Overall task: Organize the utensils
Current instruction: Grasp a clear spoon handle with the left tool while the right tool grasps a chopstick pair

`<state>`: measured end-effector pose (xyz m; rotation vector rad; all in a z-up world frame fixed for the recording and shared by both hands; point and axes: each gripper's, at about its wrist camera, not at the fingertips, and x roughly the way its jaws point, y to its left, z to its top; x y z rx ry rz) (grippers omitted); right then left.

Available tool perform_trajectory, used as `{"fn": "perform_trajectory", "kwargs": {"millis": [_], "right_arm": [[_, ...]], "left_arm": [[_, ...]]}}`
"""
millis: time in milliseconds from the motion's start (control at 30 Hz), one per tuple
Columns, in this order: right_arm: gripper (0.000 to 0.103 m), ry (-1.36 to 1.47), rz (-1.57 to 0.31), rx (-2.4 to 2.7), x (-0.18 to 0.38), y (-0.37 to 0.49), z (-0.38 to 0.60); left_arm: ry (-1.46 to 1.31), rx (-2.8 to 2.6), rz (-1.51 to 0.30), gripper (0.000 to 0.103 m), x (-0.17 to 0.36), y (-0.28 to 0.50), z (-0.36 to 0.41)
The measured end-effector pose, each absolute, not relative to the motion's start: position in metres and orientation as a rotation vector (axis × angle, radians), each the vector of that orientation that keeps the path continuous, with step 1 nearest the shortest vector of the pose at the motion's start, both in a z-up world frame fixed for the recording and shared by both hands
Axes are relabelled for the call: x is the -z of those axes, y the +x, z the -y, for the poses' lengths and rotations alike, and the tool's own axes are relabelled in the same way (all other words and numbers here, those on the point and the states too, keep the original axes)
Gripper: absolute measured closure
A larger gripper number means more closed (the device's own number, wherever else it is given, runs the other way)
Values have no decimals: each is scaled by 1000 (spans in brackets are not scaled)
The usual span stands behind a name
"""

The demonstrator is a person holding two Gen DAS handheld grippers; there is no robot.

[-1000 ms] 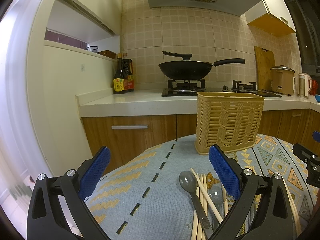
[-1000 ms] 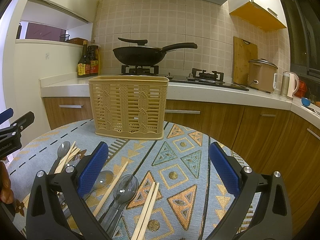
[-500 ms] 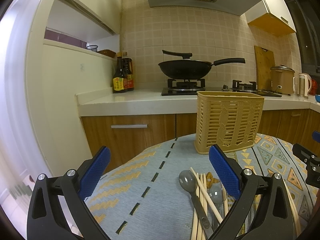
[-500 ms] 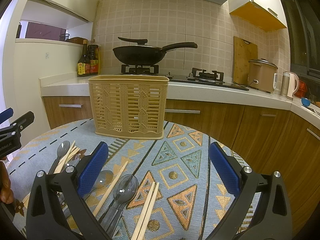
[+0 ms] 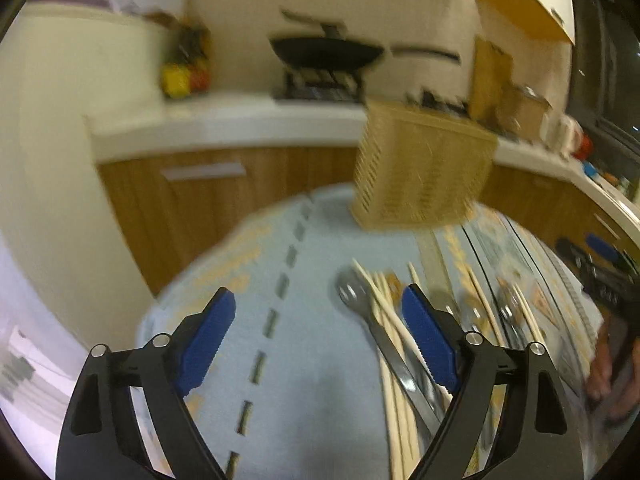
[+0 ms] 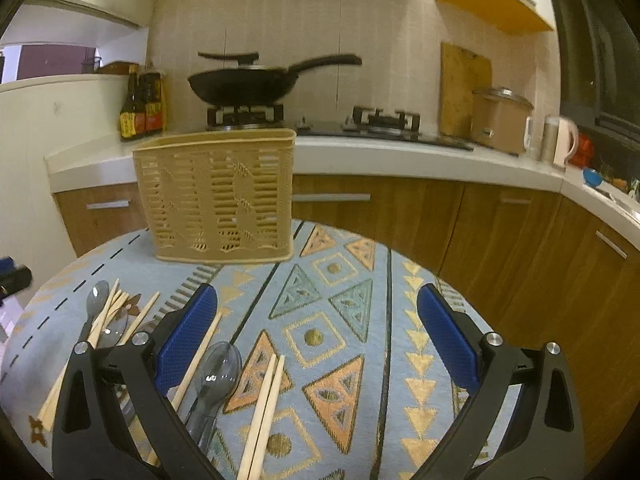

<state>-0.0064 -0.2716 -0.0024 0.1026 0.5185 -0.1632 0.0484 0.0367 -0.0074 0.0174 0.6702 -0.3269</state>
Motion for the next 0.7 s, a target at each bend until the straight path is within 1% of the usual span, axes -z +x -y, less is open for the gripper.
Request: {"fn": "perform_trajectory", "kwargs": {"millis": [67, 100, 200, 233, 267, 300, 333, 367, 433, 467, 500, 667, 700], "right_arm": [[21, 89, -571, 141, -2, -3, 272], [27, 81, -603, 129, -4, -1, 273], [35, 82, -700, 94, -3, 4, 275], [41, 93, -737, 80, -1, 6, 276], [44, 108, -776, 67, 1, 8, 278], [50, 126, -818, 56, 5, 10, 280], [54, 140, -847, 50, 8, 11, 281], [58, 162, -882, 37, 12, 14, 283], [58, 227, -971, -19, 22, 20, 288], [58, 243, -997, -37, 24, 21, 289], [58, 257, -1030, -56, 26, 23, 288], [58, 304, -1179, -167, 40, 33, 273], [64, 309, -1197, -180, 42, 34, 269]], "left_arm": [[8, 380, -769, 33, 15, 61, -34], [6, 398, -807, 36, 19, 66, -32], [-33, 466, -943, 41, 31, 84, -22], [-50, 487, -974, 41, 35, 86, -20], [-57, 491, -1005, 42, 39, 90, -16], [-54, 481, -1031, 51, 42, 95, -12], [-48, 472, -1054, 55, 46, 99, -7], [-44, 468, -1072, 55, 49, 102, -3], [-50, 454, -1106, 56, 55, 108, 3], [-48, 436, -1130, 58, 58, 111, 5], [-46, 422, -1142, 65, 61, 112, 7], [-9, 396, -1152, 68, 59, 118, 12], [0, 392, -1154, 70, 57, 119, 12]]}}
